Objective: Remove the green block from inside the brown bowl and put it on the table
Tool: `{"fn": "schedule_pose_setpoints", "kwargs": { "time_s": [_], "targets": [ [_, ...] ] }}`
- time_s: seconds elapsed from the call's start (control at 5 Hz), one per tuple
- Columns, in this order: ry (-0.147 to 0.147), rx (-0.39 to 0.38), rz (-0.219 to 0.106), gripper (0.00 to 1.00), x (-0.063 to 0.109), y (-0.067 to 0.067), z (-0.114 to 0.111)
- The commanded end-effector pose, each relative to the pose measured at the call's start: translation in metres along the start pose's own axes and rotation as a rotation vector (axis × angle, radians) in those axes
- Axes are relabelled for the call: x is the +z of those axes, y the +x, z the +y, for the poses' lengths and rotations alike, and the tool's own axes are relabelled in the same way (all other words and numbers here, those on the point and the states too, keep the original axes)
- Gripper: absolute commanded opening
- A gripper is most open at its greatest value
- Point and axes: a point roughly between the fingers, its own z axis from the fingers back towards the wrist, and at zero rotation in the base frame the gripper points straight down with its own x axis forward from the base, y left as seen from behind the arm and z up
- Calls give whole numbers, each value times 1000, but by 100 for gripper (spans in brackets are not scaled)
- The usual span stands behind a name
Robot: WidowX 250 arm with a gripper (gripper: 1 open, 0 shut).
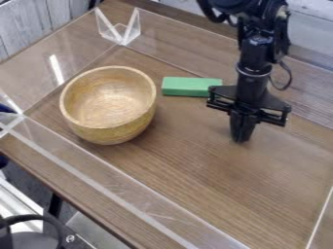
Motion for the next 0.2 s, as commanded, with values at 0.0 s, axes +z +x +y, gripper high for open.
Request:
{"fn": "schedule_pose_setpoints", "kwargs": {
  "time_s": [0.0],
  "targets": [
    [-6, -11, -6, 0, 5, -2, -3]
  ]
}}
